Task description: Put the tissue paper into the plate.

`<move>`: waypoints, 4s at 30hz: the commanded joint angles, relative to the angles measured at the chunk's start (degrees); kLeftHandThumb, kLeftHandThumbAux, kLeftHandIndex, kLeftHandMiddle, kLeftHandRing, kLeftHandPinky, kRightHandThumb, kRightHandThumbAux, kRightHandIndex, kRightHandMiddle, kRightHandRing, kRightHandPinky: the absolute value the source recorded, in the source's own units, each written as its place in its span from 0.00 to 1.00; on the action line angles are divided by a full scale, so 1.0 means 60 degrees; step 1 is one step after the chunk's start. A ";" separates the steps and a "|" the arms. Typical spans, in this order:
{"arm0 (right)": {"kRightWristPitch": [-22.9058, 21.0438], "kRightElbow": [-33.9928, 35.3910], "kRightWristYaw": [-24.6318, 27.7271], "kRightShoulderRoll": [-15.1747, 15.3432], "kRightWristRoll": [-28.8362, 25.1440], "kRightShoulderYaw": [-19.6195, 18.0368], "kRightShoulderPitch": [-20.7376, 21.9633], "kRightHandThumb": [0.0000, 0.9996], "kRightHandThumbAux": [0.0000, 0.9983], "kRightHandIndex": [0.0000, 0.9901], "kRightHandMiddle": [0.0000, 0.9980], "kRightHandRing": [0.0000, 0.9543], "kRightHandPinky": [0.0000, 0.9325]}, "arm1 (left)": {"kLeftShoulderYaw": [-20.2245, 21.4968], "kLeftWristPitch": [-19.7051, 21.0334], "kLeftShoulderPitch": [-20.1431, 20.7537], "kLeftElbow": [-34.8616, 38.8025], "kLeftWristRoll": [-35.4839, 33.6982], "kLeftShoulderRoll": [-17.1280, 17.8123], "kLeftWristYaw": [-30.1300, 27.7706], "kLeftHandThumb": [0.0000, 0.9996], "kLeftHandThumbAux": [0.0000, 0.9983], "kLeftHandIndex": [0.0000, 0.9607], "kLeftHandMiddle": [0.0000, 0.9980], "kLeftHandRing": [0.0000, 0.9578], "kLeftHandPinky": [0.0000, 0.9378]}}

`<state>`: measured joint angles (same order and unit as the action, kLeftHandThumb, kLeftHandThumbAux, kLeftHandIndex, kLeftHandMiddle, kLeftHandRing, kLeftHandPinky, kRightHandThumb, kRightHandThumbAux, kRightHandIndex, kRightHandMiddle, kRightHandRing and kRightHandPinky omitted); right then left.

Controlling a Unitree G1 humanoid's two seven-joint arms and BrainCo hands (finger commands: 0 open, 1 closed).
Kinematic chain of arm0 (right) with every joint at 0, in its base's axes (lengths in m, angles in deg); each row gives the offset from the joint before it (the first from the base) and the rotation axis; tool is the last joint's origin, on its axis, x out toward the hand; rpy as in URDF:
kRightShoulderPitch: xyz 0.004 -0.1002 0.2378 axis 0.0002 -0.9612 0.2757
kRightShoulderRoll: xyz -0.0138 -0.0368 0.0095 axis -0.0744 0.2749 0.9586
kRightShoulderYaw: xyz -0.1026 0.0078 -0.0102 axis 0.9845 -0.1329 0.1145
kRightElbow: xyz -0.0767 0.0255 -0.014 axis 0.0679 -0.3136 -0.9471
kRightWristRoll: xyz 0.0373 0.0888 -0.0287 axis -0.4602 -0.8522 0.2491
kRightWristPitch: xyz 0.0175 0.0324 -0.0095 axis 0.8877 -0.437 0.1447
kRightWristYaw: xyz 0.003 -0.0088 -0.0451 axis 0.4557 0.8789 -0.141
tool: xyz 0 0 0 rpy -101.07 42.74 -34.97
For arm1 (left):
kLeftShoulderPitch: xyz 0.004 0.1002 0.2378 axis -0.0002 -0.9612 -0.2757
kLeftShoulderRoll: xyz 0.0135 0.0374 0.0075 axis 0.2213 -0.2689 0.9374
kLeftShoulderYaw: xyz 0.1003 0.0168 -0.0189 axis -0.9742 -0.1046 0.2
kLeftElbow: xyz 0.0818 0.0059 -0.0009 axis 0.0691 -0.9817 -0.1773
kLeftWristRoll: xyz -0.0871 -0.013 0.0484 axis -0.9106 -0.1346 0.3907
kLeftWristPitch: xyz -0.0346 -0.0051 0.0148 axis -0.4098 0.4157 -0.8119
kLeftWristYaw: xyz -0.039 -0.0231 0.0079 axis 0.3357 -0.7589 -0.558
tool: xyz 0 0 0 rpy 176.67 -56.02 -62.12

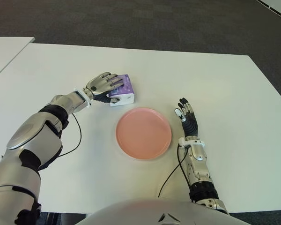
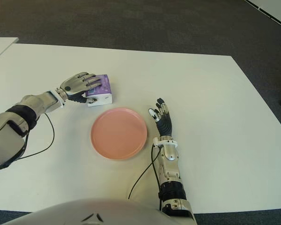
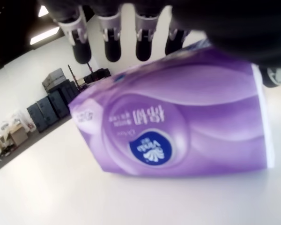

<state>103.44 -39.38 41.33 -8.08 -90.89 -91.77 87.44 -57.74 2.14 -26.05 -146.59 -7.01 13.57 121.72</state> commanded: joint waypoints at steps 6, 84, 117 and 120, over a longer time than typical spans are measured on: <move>-0.0320 -0.0441 0.0101 -0.0037 -0.0140 -0.0061 -0.0411 0.41 0.54 0.05 0.00 0.00 0.00 | -0.0452 0.0845 -0.0035 -0.0365 0.0426 -0.0342 0.0696 0.29 0.09 0.00 0.00 0.00 0.00; -0.0092 -0.0415 0.0424 0.0020 -0.0081 0.0011 -0.0605 0.38 0.59 0.05 0.04 0.00 0.00 | 0.0483 -0.0109 -0.0367 -0.0689 -0.1264 -0.0787 -0.0932 0.32 0.08 0.00 0.00 0.00 0.00; -0.0385 -0.0130 0.0591 0.0103 -0.0151 0.0048 -0.0828 0.42 0.53 0.07 0.05 0.00 0.00 | -0.0204 0.1051 -0.0957 -0.1491 -0.0967 -0.1409 -0.1554 0.33 0.08 0.00 0.00 0.00 0.00; -0.0385 -0.0080 0.0583 0.0078 -0.0161 0.0045 -0.0866 0.44 0.54 0.07 0.05 0.00 0.00 | -0.0268 0.1073 -0.1031 -0.1520 -0.0918 -0.1417 -0.1500 0.33 0.08 0.00 0.00 0.00 0.00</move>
<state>103.97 -38.11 44.96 -7.45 -91.40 -91.39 85.39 -57.11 8.95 -27.72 -153.27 -14.47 6.03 115.36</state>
